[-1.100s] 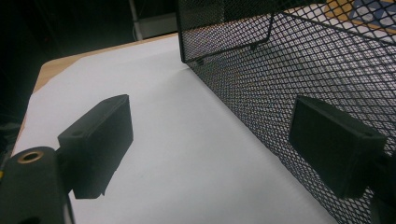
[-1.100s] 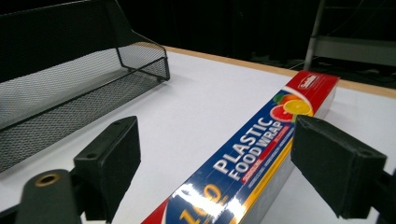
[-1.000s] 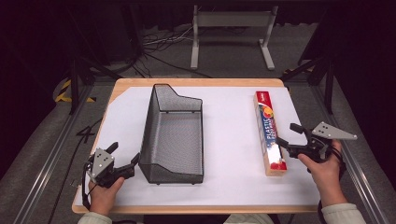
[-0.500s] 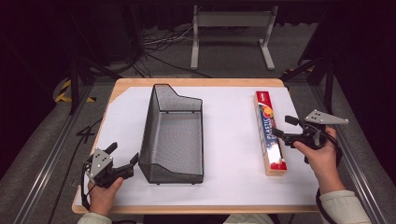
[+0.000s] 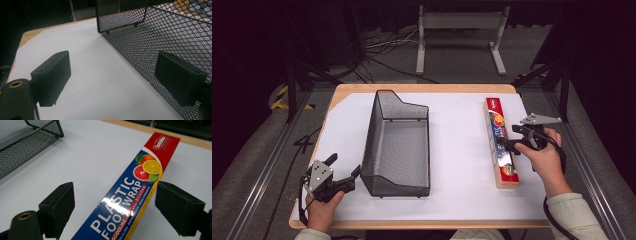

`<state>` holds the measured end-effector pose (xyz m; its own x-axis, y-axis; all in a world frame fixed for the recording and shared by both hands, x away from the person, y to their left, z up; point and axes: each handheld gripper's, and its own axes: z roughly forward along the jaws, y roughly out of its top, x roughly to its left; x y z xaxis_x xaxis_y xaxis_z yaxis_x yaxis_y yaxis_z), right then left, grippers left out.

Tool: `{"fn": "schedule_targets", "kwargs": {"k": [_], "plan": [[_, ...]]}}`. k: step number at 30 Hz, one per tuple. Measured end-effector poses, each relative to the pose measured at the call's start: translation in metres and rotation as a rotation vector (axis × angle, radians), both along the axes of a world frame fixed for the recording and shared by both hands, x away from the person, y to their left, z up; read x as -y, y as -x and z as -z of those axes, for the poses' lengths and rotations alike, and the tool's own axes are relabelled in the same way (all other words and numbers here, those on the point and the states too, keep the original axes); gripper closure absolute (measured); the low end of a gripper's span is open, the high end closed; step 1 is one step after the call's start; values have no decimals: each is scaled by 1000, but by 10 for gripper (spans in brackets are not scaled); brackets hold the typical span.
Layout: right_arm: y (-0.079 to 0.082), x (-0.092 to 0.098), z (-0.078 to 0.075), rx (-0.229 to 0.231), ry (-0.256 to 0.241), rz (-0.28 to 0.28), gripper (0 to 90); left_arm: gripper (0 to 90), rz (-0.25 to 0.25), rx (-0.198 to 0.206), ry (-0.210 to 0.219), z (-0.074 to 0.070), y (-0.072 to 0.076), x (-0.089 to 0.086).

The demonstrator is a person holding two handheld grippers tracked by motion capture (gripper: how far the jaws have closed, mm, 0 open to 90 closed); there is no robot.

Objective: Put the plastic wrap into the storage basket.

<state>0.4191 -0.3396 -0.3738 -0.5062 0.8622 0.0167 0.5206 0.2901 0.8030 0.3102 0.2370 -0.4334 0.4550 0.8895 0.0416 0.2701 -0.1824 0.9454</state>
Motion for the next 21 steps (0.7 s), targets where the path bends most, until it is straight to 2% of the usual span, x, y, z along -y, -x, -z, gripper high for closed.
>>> {"fn": "schedule_targets", "kwargs": {"k": [4,9,13,15,16,21], "plan": [[-8,-8,3,-57,18,54,145,144,0,2,-4,0,1,0],[-18,-15,5,-132,26,143,170,144,5,2,-6,0,2,0],[-24,-19,10,-189,57,186,171,144,7,3,-6,0,2,0],[-26,-20,12,-203,56,199,171,144,8,4,-7,0,1,0],[-29,-22,15,-229,52,217,164,143,8,3,-8,0,1,1],[-34,-23,23,-251,82,239,178,141,11,10,-10,0,1,2]]}}
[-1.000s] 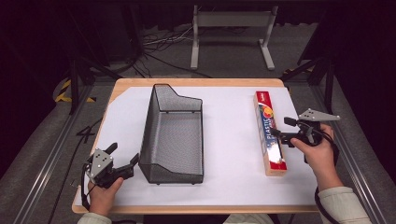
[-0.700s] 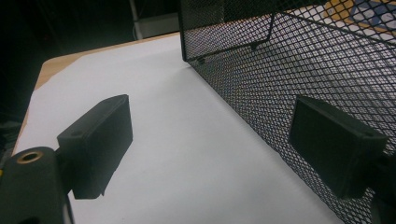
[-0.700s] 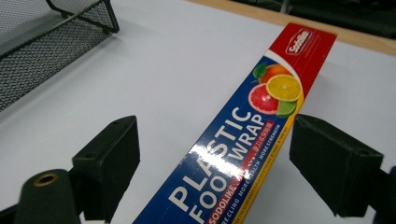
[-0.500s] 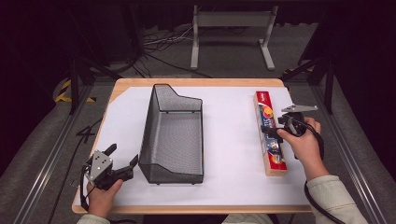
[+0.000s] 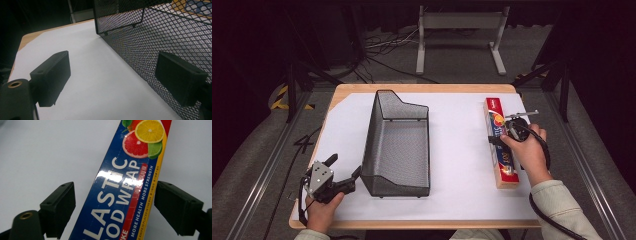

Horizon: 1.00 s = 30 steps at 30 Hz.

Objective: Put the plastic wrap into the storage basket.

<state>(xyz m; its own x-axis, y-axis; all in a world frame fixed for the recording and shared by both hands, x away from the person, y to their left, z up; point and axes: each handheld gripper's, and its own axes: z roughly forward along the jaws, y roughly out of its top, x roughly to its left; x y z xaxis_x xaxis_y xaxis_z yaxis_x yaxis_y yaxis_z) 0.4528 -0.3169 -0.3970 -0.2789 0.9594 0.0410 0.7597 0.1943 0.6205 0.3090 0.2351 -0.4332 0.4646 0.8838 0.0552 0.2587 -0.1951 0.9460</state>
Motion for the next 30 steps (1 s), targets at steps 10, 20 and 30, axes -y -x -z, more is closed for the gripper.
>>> {"fn": "schedule_targets", "kwargs": {"k": [10,20,30], "plan": [[-6,0,9,-108,-24,102,166,140,-10,-1,3,0,0,-2],[-9,-7,12,-153,7,134,184,140,-9,-3,6,0,0,-3],[-10,-10,14,-209,18,171,267,141,-14,-5,3,0,0,-3]]}}
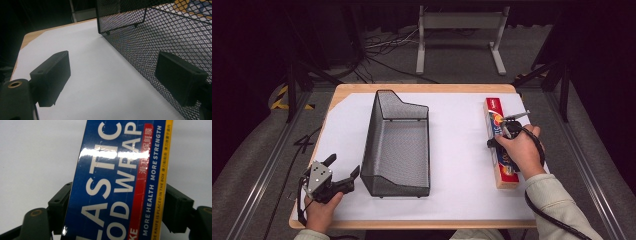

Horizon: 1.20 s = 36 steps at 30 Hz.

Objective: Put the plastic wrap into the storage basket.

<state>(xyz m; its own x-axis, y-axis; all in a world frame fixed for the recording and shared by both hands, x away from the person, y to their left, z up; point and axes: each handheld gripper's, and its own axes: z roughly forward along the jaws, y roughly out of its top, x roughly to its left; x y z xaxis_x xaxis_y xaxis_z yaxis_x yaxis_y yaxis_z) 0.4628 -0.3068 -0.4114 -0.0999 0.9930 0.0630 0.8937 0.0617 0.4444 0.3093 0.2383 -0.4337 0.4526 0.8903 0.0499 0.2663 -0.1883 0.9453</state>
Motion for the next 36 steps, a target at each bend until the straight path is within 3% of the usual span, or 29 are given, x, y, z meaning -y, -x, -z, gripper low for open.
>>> {"fn": "schedule_targets", "kwargs": {"k": [3,11,17,20,24,27,36], "plan": [[0,-1,-1,-26,-6,17,304,141,-2,1,2,0,0,0],[0,-8,-6,-47,43,73,384,142,-5,1,6,0,0,-2],[1,-2,-10,-63,-3,104,405,143,-12,0,8,0,0,-2],[1,1,-12,-58,-13,96,405,144,-15,-3,4,0,-1,-2],[3,4,-17,-44,-63,72,407,144,-14,-2,7,1,-1,-1],[5,3,-20,-45,-66,57,407,144,-13,-4,8,1,-1,-1],[14,-1,-39,13,-76,19,407,144,-20,-9,21,1,-5,-3]]}}
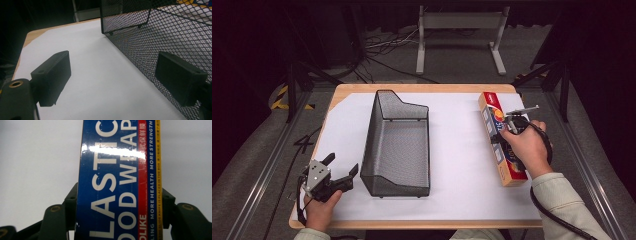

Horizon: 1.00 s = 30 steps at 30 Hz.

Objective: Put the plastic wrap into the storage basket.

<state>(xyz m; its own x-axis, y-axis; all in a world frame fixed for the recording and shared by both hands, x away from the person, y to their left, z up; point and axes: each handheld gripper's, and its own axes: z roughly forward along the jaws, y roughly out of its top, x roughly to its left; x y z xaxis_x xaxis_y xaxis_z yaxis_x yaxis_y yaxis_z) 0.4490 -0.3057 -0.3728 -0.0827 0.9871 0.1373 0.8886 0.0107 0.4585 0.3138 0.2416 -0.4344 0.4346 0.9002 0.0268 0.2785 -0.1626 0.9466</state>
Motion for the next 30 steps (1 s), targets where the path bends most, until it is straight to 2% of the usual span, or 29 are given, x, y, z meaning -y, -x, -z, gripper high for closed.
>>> {"fn": "schedule_targets", "kwargs": {"k": [8,18,25,30], "plan": [[9,2,-19,50,-21,-18,407,140,-18,-1,22,1,-4,-1],[21,0,-37,107,-50,-53,406,136,-24,3,16,1,-6,0],[28,-10,-46,119,-61,-108,406,137,-29,6,17,1,-5,0],[34,-29,-54,129,-66,-155,406,136,-25,4,18,1,-5,-1]]}}
